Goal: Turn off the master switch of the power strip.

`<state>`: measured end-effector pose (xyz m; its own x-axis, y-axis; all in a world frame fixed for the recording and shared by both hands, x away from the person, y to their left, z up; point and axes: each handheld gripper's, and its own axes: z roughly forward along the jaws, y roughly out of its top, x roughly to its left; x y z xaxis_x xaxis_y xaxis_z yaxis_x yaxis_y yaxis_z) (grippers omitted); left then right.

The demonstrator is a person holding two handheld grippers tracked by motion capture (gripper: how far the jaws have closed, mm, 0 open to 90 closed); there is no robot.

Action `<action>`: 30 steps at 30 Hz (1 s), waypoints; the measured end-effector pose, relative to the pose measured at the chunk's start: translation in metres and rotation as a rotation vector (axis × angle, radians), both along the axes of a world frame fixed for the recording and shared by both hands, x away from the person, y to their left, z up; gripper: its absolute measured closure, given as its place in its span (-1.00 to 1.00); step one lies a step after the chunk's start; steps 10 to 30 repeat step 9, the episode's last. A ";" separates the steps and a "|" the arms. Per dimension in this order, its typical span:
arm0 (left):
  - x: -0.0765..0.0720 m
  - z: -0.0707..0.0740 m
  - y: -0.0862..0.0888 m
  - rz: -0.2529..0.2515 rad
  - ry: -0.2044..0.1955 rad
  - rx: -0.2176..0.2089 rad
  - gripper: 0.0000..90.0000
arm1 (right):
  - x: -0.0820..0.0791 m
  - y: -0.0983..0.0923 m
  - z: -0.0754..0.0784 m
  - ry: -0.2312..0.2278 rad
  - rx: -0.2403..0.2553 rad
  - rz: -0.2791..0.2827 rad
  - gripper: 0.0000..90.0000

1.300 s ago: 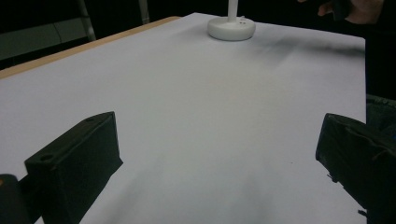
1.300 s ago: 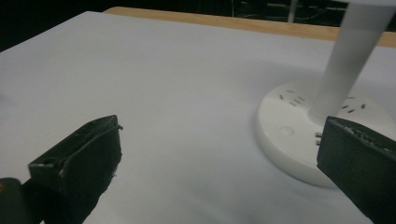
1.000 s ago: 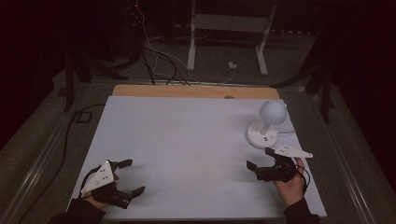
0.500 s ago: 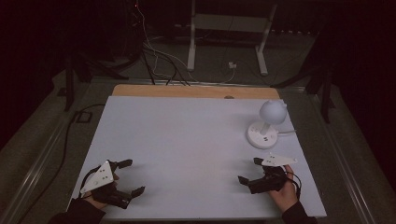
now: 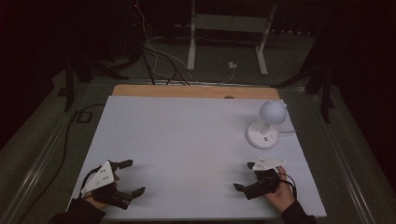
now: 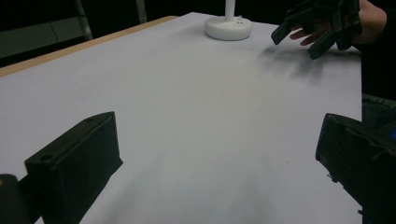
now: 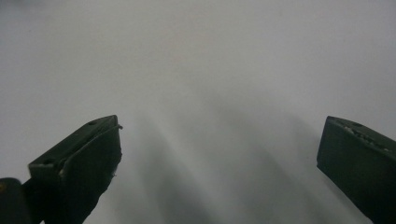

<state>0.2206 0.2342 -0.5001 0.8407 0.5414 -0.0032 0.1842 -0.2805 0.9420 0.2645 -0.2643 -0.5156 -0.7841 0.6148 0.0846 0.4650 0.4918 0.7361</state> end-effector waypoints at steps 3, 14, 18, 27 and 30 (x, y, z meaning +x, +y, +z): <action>0.000 0.000 0.000 -0.001 0.001 0.002 -0.99 | 0.001 -0.001 -0.001 0.010 -0.010 0.001 -1.00; 0.000 0.000 0.000 -0.002 0.001 0.001 -0.99 | 0.001 -0.001 -0.002 0.013 -0.038 -0.001 -1.00; 0.000 0.000 0.000 -0.002 0.001 0.001 -0.99 | 0.001 -0.001 -0.002 0.013 -0.038 -0.001 -1.00; 0.000 0.000 0.000 -0.002 0.001 0.001 -0.99 | 0.001 -0.001 -0.002 0.013 -0.038 -0.001 -1.00; 0.000 0.000 0.000 -0.002 0.001 0.001 -0.99 | 0.001 -0.001 -0.002 0.013 -0.038 -0.001 -1.00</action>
